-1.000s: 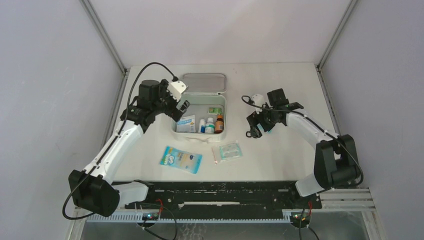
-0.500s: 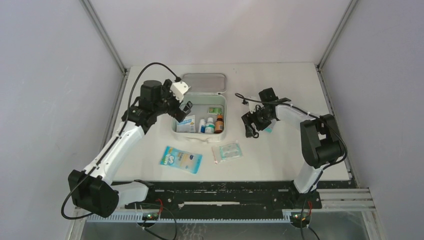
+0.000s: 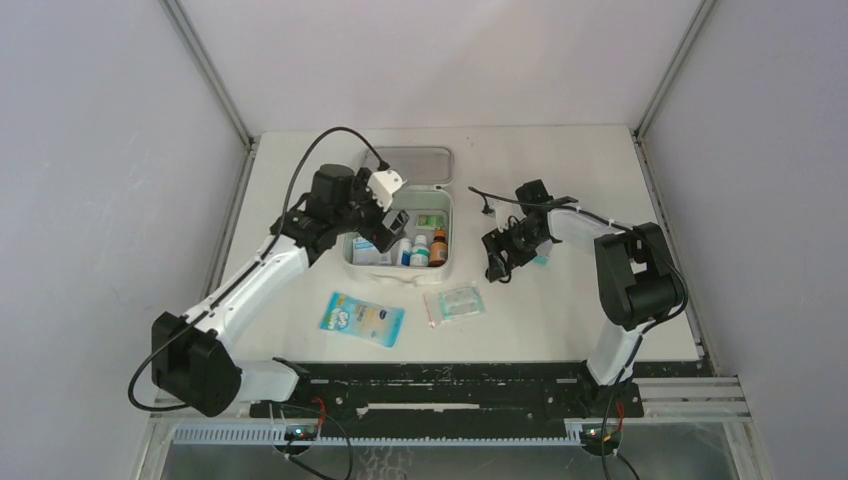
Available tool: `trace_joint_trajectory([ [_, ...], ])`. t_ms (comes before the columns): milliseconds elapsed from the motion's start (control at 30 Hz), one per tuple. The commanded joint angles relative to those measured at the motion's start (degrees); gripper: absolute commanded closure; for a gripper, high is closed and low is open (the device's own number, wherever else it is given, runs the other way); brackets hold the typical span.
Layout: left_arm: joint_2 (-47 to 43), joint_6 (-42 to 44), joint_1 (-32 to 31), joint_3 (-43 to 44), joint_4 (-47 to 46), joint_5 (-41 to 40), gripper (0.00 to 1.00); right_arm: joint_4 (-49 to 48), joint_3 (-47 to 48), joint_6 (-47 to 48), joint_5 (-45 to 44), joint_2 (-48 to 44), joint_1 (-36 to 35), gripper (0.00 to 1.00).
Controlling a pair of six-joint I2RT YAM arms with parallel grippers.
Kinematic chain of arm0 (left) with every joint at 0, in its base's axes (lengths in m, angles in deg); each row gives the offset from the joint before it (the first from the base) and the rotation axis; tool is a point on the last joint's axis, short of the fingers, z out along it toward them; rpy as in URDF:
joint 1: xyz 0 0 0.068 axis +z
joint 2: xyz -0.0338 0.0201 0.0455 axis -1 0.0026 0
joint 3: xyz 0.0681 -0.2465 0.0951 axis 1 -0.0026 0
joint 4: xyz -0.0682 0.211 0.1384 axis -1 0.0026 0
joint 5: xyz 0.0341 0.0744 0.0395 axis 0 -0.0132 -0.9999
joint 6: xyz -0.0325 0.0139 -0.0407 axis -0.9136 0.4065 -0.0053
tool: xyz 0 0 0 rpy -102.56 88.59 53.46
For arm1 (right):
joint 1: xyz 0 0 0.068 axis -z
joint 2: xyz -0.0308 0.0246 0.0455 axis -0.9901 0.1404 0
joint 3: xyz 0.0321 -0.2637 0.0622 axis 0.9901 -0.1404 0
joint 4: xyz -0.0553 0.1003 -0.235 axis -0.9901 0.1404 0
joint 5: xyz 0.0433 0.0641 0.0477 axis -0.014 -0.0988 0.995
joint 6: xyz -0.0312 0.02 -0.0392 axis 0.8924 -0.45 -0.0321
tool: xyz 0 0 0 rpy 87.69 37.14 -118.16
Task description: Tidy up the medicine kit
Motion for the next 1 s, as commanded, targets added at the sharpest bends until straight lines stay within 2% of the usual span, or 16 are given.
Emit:
trace_joint_trajectory([
  [0,2.9,-6.6,-1.8,5.2,-2.7,1.2,0.03,2.3,-0.3,-1.3,8.6,-1.8,-0.5,0.32],
  [167,7.7,-13.3,-6.3,8.1,-3.8,2.7,0.08,6.5,-1.4,2.3,22.4,-3.7,0.5,0.34],
  [267,11.4,-15.3,-9.7,11.0,-3.6,1.1,0.11,7.2,-1.5,2.8,25.4,-6.4,3.8,0.36],
  [367,16.3,-17.1,-14.0,16.0,-1.8,-1.7,0.12,5.5,-1.9,0.4,24.4,-11.3,8.8,0.37],
  [633,30.8,-25.2,-20.9,28.9,0.7,-11.0,0.17,-0.3,-3.6,-9.2,10.0,-24.4,20.5,0.38],
  [833,41.3,-26.6,-23.7,36.1,1.5,-14.6,0.2,-0.9,-4.3,-10.6,12.3,-27.0,27.0,0.38],
  [967,48.7,-26.6,-24.6,42.4,3.6,-15.3,0.26,-0.9,-4.7,-10.3,14.0,-27.3,29.2,0.39],
])
